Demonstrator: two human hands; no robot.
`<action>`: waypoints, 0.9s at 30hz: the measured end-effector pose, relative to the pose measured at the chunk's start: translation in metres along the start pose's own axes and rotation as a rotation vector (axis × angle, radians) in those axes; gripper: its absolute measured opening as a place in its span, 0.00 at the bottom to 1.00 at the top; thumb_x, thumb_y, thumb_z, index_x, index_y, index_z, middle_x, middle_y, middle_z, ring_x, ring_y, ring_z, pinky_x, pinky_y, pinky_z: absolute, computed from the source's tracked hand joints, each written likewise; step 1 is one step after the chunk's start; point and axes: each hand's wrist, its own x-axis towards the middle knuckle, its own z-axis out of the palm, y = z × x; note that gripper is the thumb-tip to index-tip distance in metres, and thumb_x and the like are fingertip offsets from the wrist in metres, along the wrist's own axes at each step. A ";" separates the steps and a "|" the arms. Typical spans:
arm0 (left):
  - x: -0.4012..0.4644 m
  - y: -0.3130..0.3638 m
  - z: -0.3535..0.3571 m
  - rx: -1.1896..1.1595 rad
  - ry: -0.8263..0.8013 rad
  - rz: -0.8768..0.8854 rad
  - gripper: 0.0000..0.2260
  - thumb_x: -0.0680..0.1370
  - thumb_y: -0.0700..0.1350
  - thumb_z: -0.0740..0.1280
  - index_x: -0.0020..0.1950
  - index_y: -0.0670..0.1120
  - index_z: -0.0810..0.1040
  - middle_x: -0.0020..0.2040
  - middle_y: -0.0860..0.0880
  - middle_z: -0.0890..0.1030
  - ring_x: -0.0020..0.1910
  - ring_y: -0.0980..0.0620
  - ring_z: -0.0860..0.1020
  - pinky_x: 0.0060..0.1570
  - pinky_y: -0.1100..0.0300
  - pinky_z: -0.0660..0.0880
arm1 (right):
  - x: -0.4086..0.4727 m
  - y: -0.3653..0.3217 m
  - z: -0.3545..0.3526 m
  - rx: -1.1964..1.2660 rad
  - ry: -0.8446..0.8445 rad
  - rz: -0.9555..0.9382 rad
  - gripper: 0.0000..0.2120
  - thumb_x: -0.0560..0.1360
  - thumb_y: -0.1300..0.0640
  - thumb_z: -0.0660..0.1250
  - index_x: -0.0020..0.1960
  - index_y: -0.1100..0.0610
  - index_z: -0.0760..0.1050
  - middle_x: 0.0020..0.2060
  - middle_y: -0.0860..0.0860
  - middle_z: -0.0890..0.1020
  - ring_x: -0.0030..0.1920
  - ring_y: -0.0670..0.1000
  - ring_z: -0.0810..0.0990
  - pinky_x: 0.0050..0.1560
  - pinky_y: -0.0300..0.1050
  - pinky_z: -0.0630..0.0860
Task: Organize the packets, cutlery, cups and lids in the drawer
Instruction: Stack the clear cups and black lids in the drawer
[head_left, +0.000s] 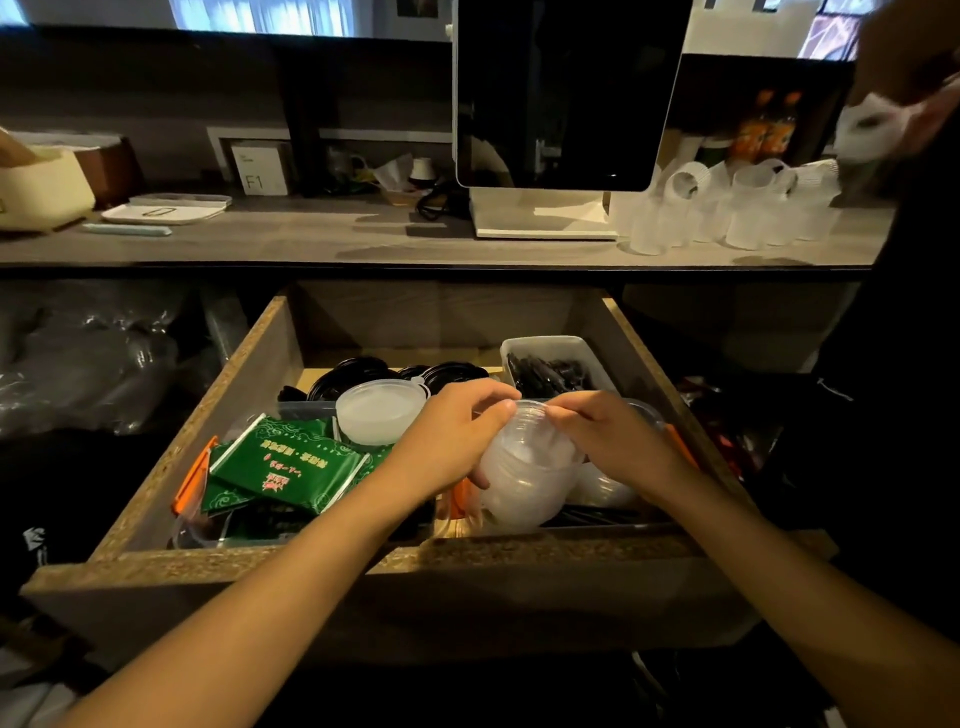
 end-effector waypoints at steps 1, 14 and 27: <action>0.000 0.000 -0.001 -0.003 -0.002 -0.009 0.11 0.84 0.47 0.61 0.64 0.51 0.79 0.54 0.54 0.81 0.44 0.50 0.83 0.33 0.54 0.82 | 0.000 0.001 0.000 -0.010 -0.001 -0.003 0.13 0.83 0.57 0.58 0.57 0.59 0.80 0.45 0.50 0.80 0.44 0.42 0.78 0.40 0.29 0.71; 0.015 0.009 -0.025 -0.260 -0.022 -0.215 0.15 0.85 0.53 0.55 0.55 0.51 0.81 0.55 0.49 0.82 0.56 0.51 0.80 0.55 0.46 0.81 | 0.016 -0.015 -0.017 0.064 0.136 -0.014 0.16 0.82 0.52 0.58 0.46 0.60 0.80 0.40 0.56 0.82 0.44 0.51 0.81 0.47 0.45 0.76; 0.072 -0.021 -0.098 -0.440 0.254 -0.225 0.18 0.86 0.54 0.53 0.54 0.49 0.81 0.55 0.45 0.83 0.57 0.46 0.81 0.59 0.48 0.78 | 0.125 -0.057 0.006 0.372 0.051 0.117 0.12 0.81 0.50 0.62 0.50 0.55 0.81 0.47 0.56 0.83 0.51 0.56 0.83 0.54 0.52 0.80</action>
